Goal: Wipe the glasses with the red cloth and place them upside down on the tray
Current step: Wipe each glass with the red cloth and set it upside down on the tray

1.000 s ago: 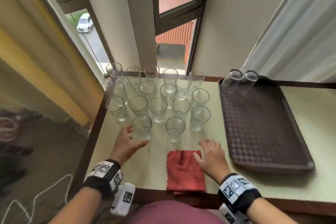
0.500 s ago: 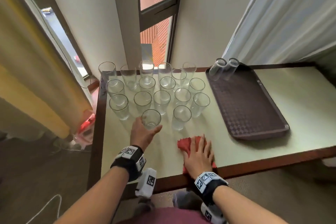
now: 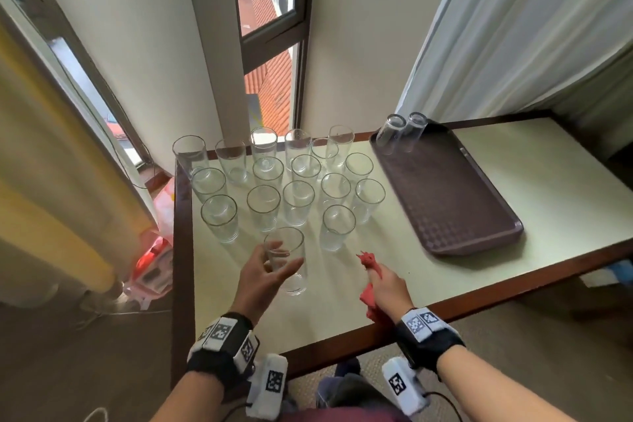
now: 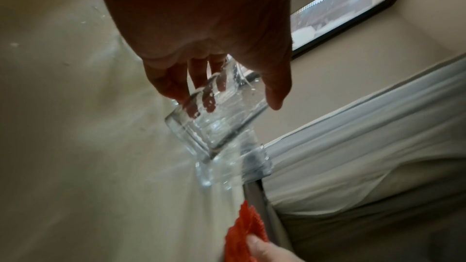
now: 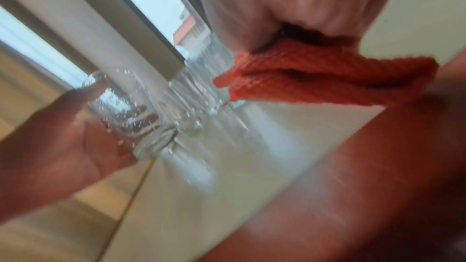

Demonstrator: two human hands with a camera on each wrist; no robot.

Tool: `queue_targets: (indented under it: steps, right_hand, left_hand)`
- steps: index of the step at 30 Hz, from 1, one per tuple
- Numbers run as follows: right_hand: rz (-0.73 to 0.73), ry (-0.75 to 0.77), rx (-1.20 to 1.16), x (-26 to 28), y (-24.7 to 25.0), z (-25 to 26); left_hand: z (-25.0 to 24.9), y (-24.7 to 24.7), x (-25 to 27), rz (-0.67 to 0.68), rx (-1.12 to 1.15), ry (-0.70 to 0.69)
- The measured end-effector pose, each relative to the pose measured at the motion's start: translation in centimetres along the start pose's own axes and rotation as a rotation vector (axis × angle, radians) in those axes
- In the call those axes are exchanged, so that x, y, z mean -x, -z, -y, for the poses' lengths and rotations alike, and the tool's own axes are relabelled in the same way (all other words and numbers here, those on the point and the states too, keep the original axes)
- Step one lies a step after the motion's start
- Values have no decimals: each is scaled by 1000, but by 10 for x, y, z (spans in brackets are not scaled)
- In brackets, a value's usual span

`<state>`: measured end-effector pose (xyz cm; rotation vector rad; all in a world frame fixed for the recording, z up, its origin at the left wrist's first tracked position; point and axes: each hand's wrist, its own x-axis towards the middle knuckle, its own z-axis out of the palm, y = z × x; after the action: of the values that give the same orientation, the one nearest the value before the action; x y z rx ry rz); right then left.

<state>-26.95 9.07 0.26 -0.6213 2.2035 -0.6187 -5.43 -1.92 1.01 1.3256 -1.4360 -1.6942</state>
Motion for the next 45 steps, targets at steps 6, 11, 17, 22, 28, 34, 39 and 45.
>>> queue_targets:
  steps: [6,11,17,22,28,34,39,45]
  right_hand:
    - [259,-88,-795,36,15,52]
    - [386,199,-846,73,16,112]
    - [291,616,-618,98,0,147]
    - [192,775,-463,97,-18,154]
    - [110,728,-555,76,-14,181]
    - [80,819,-463,75,-11,184]
    - [167,917,-282,91,-26,156]
    - [132,891,-447,85,-23,164]
  left_hand:
    - [-56,-7,17,154,183,-139]
    - [-83,-9,22,177,323,-183]
    - [-101,-10,23,100,374,-149]
    - [-113,-7,22,87,414,-124]
    - [-124,-13,23,30,431,-157]
    - [-129,-17,24,-15,479,-157]
    - [-137,-4,15,-129,457,-123]
    - [-138,-10,24,-125,365,-126]
